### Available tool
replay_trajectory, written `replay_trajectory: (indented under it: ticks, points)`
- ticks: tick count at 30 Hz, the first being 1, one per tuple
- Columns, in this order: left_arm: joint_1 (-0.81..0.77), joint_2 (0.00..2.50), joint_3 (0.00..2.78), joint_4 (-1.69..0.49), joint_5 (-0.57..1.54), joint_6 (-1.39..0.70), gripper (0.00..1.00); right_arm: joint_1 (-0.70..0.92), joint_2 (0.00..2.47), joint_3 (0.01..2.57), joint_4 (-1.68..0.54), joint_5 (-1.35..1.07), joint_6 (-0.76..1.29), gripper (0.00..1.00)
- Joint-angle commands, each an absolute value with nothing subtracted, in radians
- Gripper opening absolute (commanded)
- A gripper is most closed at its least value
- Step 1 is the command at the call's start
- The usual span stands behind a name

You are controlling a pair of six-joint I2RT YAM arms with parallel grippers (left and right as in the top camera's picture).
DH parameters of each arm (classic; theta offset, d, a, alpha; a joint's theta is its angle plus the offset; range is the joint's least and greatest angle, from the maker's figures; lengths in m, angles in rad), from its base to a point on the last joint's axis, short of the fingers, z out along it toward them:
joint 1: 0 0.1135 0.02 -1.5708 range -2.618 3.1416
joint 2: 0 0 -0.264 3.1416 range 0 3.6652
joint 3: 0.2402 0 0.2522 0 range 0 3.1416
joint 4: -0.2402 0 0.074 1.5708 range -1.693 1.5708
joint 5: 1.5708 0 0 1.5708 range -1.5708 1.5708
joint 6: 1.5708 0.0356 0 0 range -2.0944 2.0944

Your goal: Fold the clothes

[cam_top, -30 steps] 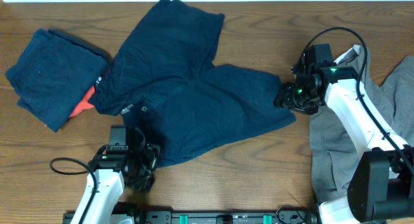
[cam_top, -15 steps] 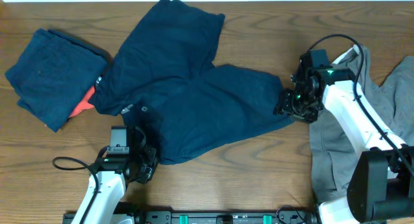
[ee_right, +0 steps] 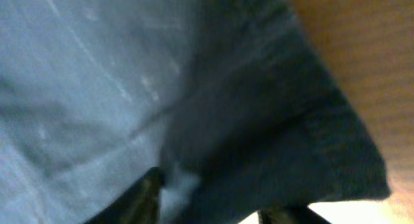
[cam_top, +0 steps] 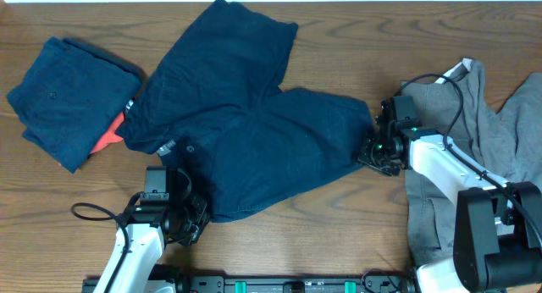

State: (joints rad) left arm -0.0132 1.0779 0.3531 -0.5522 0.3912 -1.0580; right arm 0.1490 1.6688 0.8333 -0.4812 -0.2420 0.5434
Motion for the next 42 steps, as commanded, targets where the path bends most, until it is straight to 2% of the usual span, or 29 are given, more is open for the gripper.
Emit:
replay_trajectory:
  ticks: [1,2,3,7,12,19,25,30,34,42]
  points:
    - [-0.013,1.089,0.339,-0.574,0.385,-1.004,0.06,0.165,1.675,0.812,-0.472,-0.236,0.572,0.15]
    - [-0.013,1.089,0.339,-0.574,0.385,-0.999,0.06,0.165,1.675,0.812,-0.477,-0.235,0.572,0.02]
    - [-0.013,1.089,0.341,-0.572,0.385,-0.989,0.06,0.162,1.675,0.812,-0.484,-0.231,0.572,0.01]
    - [-0.013,1.089,0.377,-0.572,0.385,-0.913,0.06,0.126,1.665,0.818,-0.528,-0.181,0.579,0.01]
    - [-0.041,1.090,0.511,-0.637,0.377,-0.784,0.06,0.002,1.577,0.862,-0.656,-0.146,0.528,0.01]
    - [-0.264,1.090,0.668,-0.712,0.347,-0.764,0.06,-0.148,1.362,0.948,-0.838,-0.146,0.413,0.01]
    - [-0.430,1.084,0.727,-0.873,0.347,-0.764,0.06,-0.180,1.213,0.987,-1.004,-0.099,0.357,0.01]
    - [-0.440,1.017,0.778,-1.026,0.347,-0.759,0.06,-0.180,1.139,1.060,-1.106,-0.056,0.275,0.01]
    - [-0.440,0.902,0.818,-1.037,0.337,-0.760,0.06,-0.179,1.131,1.171,-1.156,-0.060,0.212,0.01]
    - [-0.439,0.755,0.829,-0.907,-0.009,-0.842,0.06,-0.133,1.177,1.324,-1.026,-0.102,0.193,0.01]
